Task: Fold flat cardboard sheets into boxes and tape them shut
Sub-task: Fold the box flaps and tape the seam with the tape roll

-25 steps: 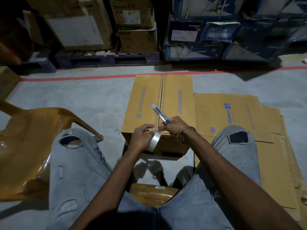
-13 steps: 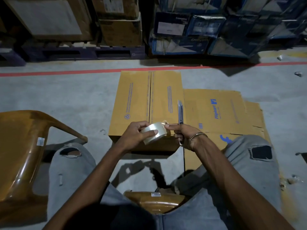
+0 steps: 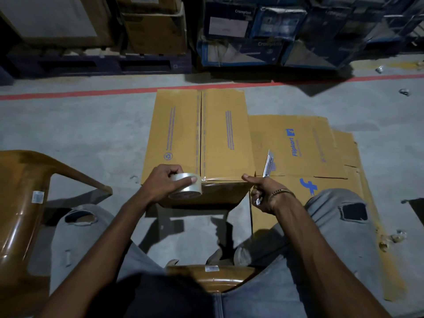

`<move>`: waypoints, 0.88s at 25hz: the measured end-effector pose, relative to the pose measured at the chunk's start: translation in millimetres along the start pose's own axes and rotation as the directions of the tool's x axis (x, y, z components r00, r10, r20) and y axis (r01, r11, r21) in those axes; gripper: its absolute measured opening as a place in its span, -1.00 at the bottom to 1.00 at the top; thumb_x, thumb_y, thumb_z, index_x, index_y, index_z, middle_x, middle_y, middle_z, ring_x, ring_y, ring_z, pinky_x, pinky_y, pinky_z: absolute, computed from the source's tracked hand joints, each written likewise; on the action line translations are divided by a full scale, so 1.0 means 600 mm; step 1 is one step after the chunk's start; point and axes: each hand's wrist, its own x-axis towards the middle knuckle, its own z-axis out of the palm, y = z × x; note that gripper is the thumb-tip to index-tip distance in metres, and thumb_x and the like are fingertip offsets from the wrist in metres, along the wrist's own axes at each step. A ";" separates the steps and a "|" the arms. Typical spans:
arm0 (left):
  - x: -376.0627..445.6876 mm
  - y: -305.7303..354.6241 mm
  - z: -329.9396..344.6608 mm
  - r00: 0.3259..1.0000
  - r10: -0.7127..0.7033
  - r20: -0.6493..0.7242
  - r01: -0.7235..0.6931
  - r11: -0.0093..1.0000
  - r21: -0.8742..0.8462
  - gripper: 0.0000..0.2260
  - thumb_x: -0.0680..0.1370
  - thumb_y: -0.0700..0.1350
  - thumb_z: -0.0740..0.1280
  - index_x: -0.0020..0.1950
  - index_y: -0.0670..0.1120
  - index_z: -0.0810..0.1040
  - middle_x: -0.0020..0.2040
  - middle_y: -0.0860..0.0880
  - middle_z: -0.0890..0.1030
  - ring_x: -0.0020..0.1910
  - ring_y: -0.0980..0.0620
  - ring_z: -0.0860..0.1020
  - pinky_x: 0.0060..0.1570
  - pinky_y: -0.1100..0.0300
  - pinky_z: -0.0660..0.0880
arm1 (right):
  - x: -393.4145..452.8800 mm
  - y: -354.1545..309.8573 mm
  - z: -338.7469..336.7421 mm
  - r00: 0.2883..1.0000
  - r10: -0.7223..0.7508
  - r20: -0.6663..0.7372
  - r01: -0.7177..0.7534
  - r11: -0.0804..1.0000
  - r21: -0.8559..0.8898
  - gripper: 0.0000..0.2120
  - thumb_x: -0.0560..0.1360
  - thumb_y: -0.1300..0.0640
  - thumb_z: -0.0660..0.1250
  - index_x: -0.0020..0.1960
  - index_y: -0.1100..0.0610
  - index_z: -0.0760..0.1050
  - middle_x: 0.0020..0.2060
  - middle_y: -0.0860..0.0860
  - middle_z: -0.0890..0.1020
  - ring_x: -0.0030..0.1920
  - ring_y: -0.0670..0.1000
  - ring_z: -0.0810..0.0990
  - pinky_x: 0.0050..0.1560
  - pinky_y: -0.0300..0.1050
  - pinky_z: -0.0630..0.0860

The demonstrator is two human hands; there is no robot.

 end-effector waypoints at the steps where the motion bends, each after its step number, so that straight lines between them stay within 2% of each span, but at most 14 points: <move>1: 0.000 0.000 -0.006 1.000 0.020 0.011 -0.020 1.000 -0.003 -0.61 0.44 0.18 0.57 -0.30 -0.10 0.57 -0.39 0.04 0.56 -0.37 0.09 0.49 -0.28 0.17 0.36 | 0.005 0.002 0.001 1.000 -0.007 0.003 0.007 1.000 0.012 -0.73 0.48 0.20 0.55 -0.13 0.05 0.44 -0.56 -0.07 0.25 -0.58 -0.11 0.18 -0.57 -0.31 0.13; 3: -0.001 -0.006 -0.022 0.999 0.034 -0.002 -0.034 0.998 0.062 -0.62 0.48 0.11 0.58 -0.33 -0.09 0.54 -0.43 0.08 0.51 -0.40 0.12 0.45 -0.31 0.18 0.34 | 0.018 0.002 -0.008 1.000 -0.013 -0.022 0.014 0.999 0.045 -0.69 0.48 0.20 0.55 -0.18 0.04 0.41 -0.57 -0.08 0.23 -0.59 -0.11 0.17 -0.58 -0.31 0.14; 5: -0.008 -0.022 -0.045 0.994 0.027 -0.101 -0.008 0.982 0.188 -0.58 0.44 0.14 0.60 -0.37 -0.06 0.50 -0.47 0.10 0.44 -0.43 0.14 0.41 -0.36 0.20 0.33 | 0.029 -0.006 -0.031 0.997 -0.007 -0.080 0.013 0.997 0.078 -0.57 0.46 0.19 0.56 -0.28 0.00 0.30 -0.58 -0.09 0.23 -0.59 -0.11 0.17 -0.58 -0.30 0.16; 7: -0.015 -0.040 -0.076 0.985 -0.006 -0.171 0.038 0.982 0.186 -0.55 0.40 0.13 0.64 -0.39 -0.09 0.48 -0.47 0.09 0.40 -0.44 0.14 0.40 -0.42 0.26 0.35 | 0.036 -0.016 -0.050 0.988 -0.003 -0.156 0.017 0.996 0.087 -0.52 0.44 0.18 0.58 -0.32 -0.01 0.26 -0.56 -0.10 0.23 -0.57 -0.10 0.19 -0.58 -0.29 0.19; 10: -0.023 -0.057 -0.105 0.987 -0.001 -0.164 0.037 0.976 0.213 -0.54 0.40 0.15 0.62 -0.37 -0.14 0.50 -0.47 0.02 0.45 -0.45 0.14 0.42 -0.44 0.35 0.32 | 0.041 -0.013 -0.052 0.978 0.001 -0.209 0.016 0.996 0.082 -0.49 0.44 0.18 0.59 -0.32 -0.01 0.23 -0.55 -0.09 0.23 -0.55 -0.08 0.18 -0.56 -0.30 0.21; 13: -0.027 -0.080 -0.127 0.973 0.017 -0.230 0.068 0.932 0.356 -0.50 0.39 0.22 0.59 -0.40 -0.12 0.46 -0.53 0.05 0.40 -0.48 0.08 0.38 -0.42 0.19 0.28 | 0.046 -0.011 -0.052 0.965 0.010 -0.263 0.011 0.997 0.078 -0.53 0.44 0.16 0.59 -0.28 0.04 0.26 -0.56 -0.06 0.25 -0.57 -0.07 0.17 -0.59 -0.29 0.24; 15: -0.027 -0.094 -0.141 0.969 0.030 -0.244 0.074 0.911 0.405 -0.46 0.38 0.29 0.56 -0.40 -0.12 0.45 -0.52 -0.01 0.39 -0.48 0.04 0.36 -0.41 0.14 0.25 | 0.044 -0.014 -0.054 0.960 0.005 -0.280 0.019 0.996 0.084 -0.54 0.45 0.16 0.58 -0.29 0.04 0.26 -0.54 -0.05 0.26 -0.55 -0.06 0.17 -0.59 -0.29 0.23; 17: -0.023 -0.102 -0.156 0.968 0.055 -0.244 0.062 0.891 0.450 -0.44 0.35 0.34 0.55 -0.40 -0.11 0.45 -0.51 -0.07 0.43 -0.49 0.04 0.40 -0.40 0.07 0.32 | 0.043 -0.013 -0.052 0.957 0.015 -0.290 0.018 0.994 0.108 -0.55 0.47 0.18 0.56 -0.28 0.04 0.27 -0.53 -0.06 0.24 -0.52 -0.06 0.15 -0.59 -0.29 0.21; 22: -0.018 -0.123 -0.191 0.961 0.050 -0.272 0.127 0.796 0.592 -0.39 0.34 0.47 0.47 -0.38 -0.08 0.47 -0.52 -0.01 0.51 -0.43 0.01 0.55 -0.38 0.04 0.50 | 0.041 -0.008 -0.051 0.939 -0.011 -0.345 0.056 0.991 0.121 -0.61 0.46 0.21 0.58 -0.21 0.08 0.33 -0.42 -0.05 0.32 -0.49 -0.07 0.20 -0.57 -0.27 0.25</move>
